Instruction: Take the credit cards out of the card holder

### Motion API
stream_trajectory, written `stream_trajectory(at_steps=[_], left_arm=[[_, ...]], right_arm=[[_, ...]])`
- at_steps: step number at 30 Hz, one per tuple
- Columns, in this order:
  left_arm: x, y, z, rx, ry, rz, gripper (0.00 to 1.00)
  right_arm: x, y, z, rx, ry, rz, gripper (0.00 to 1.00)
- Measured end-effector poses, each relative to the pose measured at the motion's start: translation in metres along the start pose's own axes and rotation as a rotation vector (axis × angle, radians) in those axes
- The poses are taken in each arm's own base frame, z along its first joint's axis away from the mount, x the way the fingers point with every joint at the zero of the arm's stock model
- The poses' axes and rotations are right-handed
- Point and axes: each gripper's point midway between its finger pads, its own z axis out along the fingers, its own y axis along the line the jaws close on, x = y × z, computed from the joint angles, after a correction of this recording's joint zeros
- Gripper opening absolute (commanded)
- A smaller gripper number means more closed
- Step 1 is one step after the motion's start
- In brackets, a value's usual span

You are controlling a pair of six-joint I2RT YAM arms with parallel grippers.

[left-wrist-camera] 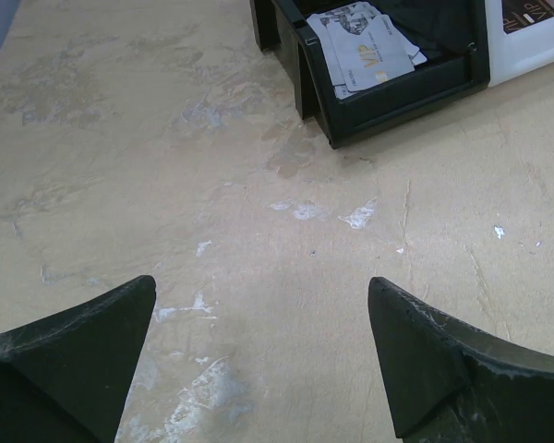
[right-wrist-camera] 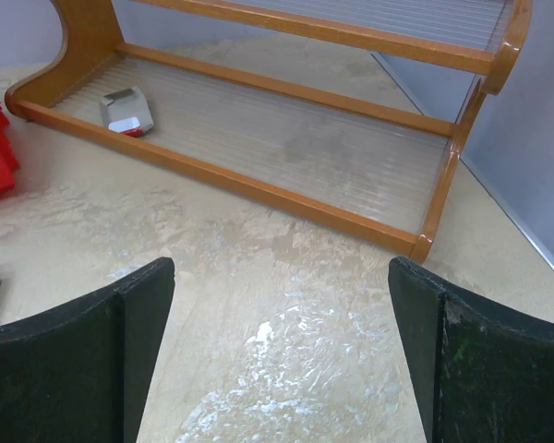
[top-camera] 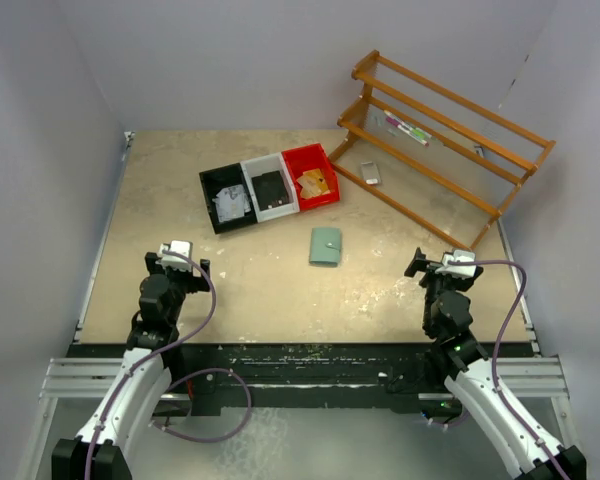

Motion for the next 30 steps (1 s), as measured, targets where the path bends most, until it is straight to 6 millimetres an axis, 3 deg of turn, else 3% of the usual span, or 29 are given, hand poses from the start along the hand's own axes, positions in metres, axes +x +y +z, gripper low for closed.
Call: stream_trajectory(at_steps=[18,22,26,27,30], left_arm=[[0.0,0.0,0.0,0.003,0.001,0.001,0.99],[-0.003,-0.003,0.003,0.03,0.099,0.018,0.99],[-0.062,-0.003,0.025,0.087,0.169,0.114,0.99],[-0.095,-0.001,0.039,0.103,0.172,0.148,0.99],[-0.115,-0.001,0.046,0.12,0.207,0.163,0.99]], right_arm=[[0.0,-0.002,0.0,0.011,0.001,0.0,1.0],[-0.009,-0.007,-0.003,0.025,-0.034,0.013,1.0],[-0.028,-0.015,-0.006,0.068,-0.011,0.043,1.0],[-0.038,-0.018,-0.006,0.091,-0.004,0.062,1.0],[-0.094,-0.017,-0.001,0.127,-0.034,0.18,1.0]])
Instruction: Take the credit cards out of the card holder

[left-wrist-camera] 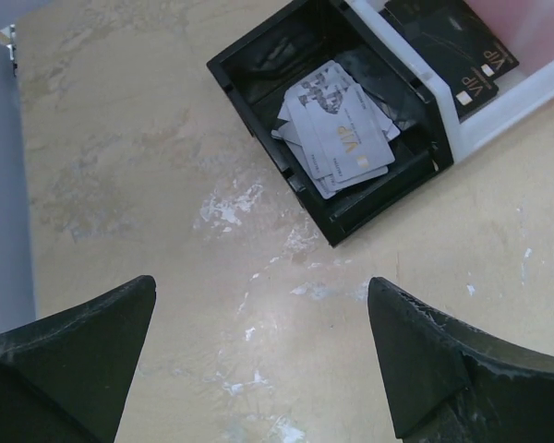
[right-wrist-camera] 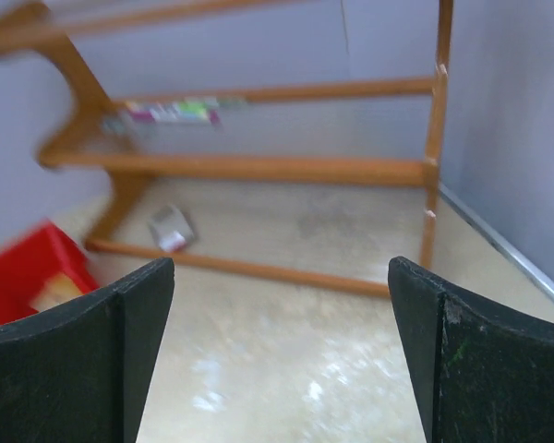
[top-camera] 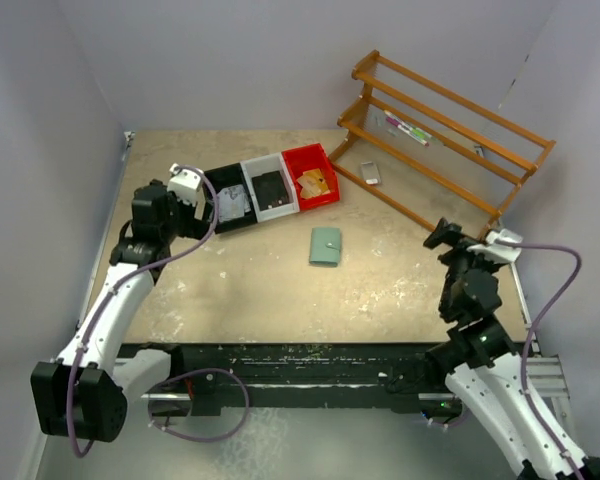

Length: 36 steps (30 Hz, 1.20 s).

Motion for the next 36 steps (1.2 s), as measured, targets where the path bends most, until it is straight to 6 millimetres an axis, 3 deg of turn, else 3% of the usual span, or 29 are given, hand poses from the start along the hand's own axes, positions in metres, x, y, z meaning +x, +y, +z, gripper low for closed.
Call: stream_trajectory(at_steps=[4,7,9,10,11,15,19,24,29,36], left_arm=[[-0.015,-0.006,-0.009,0.065,0.044,0.0,0.99],[-0.022,-0.015,-0.025,0.129,0.064,-0.006,0.99],[-0.026,-0.019,-0.033,0.163,0.079,-0.01,0.99],[-0.029,-0.02,-0.036,0.176,0.087,-0.011,0.99],[-0.032,-0.022,-0.039,0.191,0.099,-0.013,0.99],[-0.021,-0.023,-0.038,0.219,0.179,-0.007,0.99],[0.0,-0.021,-0.039,0.231,0.267,0.001,0.99],[0.009,-0.016,-0.044,0.231,0.301,0.005,0.99],[0.015,-0.013,-0.047,0.231,0.322,0.002,0.99],[0.021,-0.012,-0.051,0.243,0.347,0.003,0.99]], right_arm=[[-0.058,0.019,0.006,0.027,-0.02,0.253,1.0],[-0.059,0.043,0.011,-0.055,0.011,0.27,1.0],[-0.039,0.067,0.019,-0.13,0.088,0.207,1.0],[-0.017,0.094,0.031,-0.181,0.185,0.143,1.0],[-0.015,0.097,0.032,-0.188,0.194,0.138,1.0],[0.038,0.149,0.053,-0.263,0.392,0.03,1.0],[0.093,0.188,0.034,-0.358,0.531,-0.05,1.0],[0.123,0.227,0.012,-0.431,0.607,-0.095,1.0],[0.155,0.259,0.004,-0.436,0.663,-0.146,1.0],[0.206,0.261,-0.004,-0.364,0.748,-0.234,1.0]])
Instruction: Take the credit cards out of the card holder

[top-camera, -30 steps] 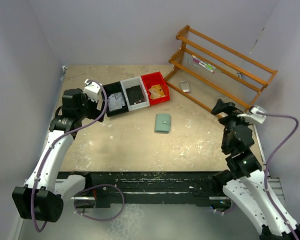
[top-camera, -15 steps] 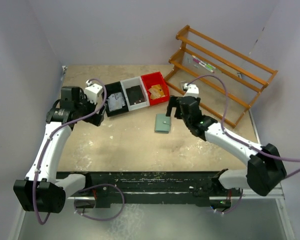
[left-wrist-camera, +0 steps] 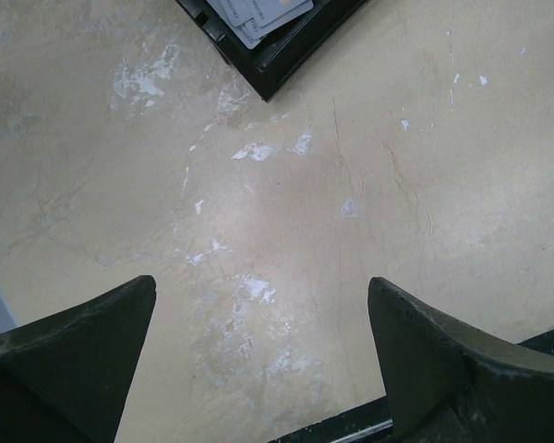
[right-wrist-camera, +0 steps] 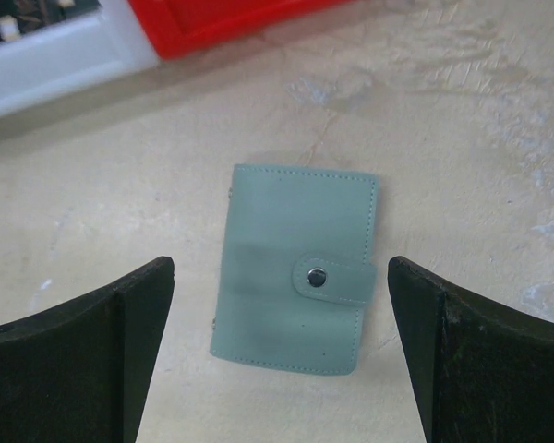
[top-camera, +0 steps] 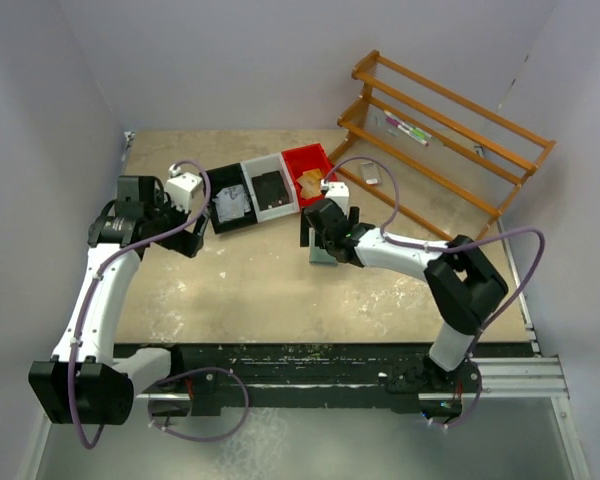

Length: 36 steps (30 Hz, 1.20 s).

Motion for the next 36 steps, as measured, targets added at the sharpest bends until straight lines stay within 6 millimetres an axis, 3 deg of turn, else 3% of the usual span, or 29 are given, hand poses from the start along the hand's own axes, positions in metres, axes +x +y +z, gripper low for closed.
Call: stream_trajectory(at_steps=[7,11,17,23,30,36], left_arm=[[-0.004,-0.004,-0.003,0.026,-0.014,0.012,0.99],[-0.005,-0.006,-0.004,0.037,-0.015,0.013,0.99],[-0.01,-0.007,-0.009,0.045,-0.022,0.014,0.99],[-0.016,-0.008,-0.014,0.051,-0.035,0.016,0.99],[-0.015,-0.01,-0.016,0.06,-0.031,0.014,0.99],[-0.018,-0.013,-0.02,0.075,-0.036,0.014,0.99]], right_arm=[[0.045,-0.008,0.022,0.076,0.103,-0.045,1.0],[0.058,-0.007,0.024,0.084,0.126,-0.059,1.0],[0.061,0.002,0.022,0.072,0.121,-0.061,0.94],[0.066,0.011,0.017,0.056,0.122,-0.069,0.81],[0.063,0.01,0.016,0.064,0.105,-0.079,0.67],[0.058,0.007,0.002,0.015,0.09,-0.119,0.63]])
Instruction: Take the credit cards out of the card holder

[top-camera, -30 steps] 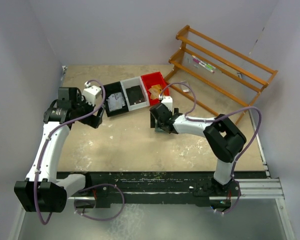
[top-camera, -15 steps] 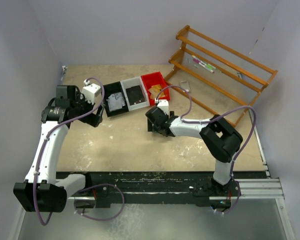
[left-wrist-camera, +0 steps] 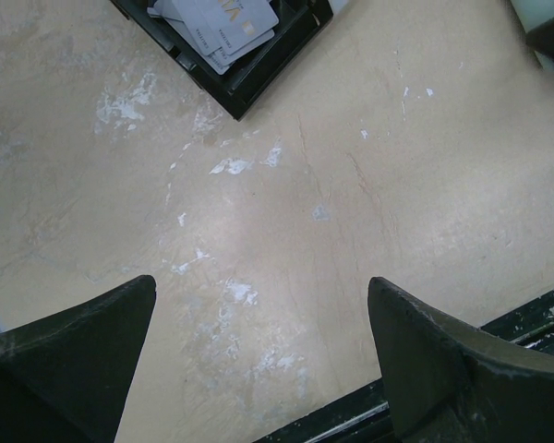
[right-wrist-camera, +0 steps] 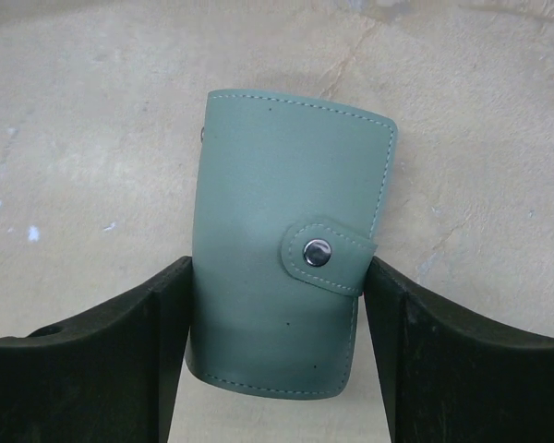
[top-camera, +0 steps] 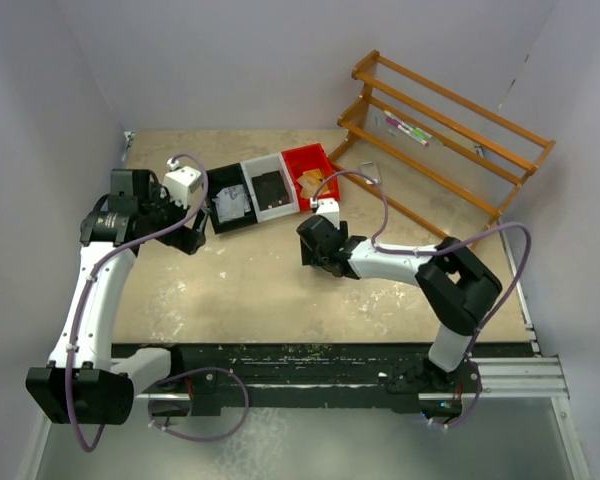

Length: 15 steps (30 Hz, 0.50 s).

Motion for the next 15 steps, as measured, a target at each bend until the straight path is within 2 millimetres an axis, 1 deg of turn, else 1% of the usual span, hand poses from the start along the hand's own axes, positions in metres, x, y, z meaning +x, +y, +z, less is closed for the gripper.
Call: stream_trajectory(at_steps=[3,7,11,15], left_arm=[[-0.002,-0.002,-0.001,0.008,-0.005,-0.003,0.99],[-0.005,-0.006,-0.002,0.032,-0.011,-0.019,0.99],[-0.011,-0.015,-0.003,0.086,-0.018,-0.057,0.99],[-0.024,-0.026,-0.006,0.15,-0.031,-0.111,0.99]], right_arm=[[-0.01,0.002,-0.013,-0.054,-0.035,-0.021,0.62],[-0.03,0.013,-0.039,-0.16,-0.114,-0.045,0.61],[-0.059,0.035,-0.068,-0.273,-0.22,-0.061,0.61],[-0.071,0.058,-0.094,-0.365,-0.288,-0.096,0.61]])
